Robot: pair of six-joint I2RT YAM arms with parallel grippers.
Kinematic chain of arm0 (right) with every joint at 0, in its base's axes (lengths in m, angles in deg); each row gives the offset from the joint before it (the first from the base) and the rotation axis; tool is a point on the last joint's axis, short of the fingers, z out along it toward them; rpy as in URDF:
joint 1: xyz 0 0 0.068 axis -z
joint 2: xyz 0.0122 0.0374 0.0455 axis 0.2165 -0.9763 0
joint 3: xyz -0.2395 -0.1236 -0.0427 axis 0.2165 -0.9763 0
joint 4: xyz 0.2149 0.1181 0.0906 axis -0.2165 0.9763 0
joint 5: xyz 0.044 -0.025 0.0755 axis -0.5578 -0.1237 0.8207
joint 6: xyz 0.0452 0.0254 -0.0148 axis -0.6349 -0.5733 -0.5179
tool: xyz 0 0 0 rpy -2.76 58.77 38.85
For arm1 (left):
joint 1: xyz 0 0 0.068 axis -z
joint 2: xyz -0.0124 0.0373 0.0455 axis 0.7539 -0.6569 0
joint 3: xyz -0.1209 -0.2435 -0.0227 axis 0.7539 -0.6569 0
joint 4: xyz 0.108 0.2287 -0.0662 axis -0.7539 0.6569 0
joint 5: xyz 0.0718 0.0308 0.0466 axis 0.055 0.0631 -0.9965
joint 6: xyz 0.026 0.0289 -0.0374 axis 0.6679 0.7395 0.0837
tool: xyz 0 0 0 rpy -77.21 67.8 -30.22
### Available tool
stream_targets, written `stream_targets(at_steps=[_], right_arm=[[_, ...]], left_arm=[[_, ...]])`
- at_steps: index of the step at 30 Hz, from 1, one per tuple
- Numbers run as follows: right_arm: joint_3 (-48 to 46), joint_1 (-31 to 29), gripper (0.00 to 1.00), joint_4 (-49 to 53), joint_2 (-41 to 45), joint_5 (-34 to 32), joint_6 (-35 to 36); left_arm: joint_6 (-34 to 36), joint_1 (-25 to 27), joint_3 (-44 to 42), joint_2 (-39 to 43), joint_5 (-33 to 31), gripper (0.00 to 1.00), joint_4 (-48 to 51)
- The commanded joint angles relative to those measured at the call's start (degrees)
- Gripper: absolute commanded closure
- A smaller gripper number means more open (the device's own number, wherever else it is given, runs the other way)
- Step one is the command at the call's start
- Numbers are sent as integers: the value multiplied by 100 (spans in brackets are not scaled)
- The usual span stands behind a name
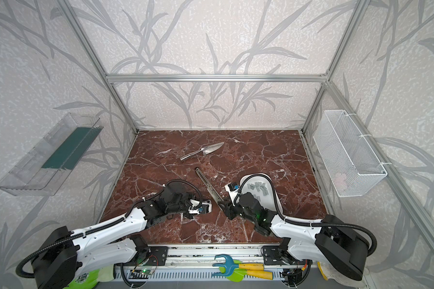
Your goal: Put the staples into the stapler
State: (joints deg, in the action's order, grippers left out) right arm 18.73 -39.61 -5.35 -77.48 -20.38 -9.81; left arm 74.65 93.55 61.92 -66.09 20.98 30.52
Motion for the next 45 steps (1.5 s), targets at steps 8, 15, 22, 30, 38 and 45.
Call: stream_targets(at_steps=[8, 15, 22, 30, 38, 45], right_arm=[[195, 3, 58, -376, -61, 468, -409], [130, -9, 58, -104, 379, 357, -344], [369, -14, 58, -62, 47, 377, -390], [583, -17, 62, -172, -461, 410, -440], [551, -17, 76, -187, -620, 250, -624], [574, -18, 76, -321, -754, 423, -730]], left_arm=[[82, 9, 149, -269, -240, 100, -312], [50, 52, 234, -639, -277, 100, -438], [71, 158, 242, -629, -209, 100, -530], [128, 276, 197, -484, 38, 100, -622], [58, 285, 27, -75, 118, 100, -776], [30, 288, -34, -29, -13, 100, -982]])
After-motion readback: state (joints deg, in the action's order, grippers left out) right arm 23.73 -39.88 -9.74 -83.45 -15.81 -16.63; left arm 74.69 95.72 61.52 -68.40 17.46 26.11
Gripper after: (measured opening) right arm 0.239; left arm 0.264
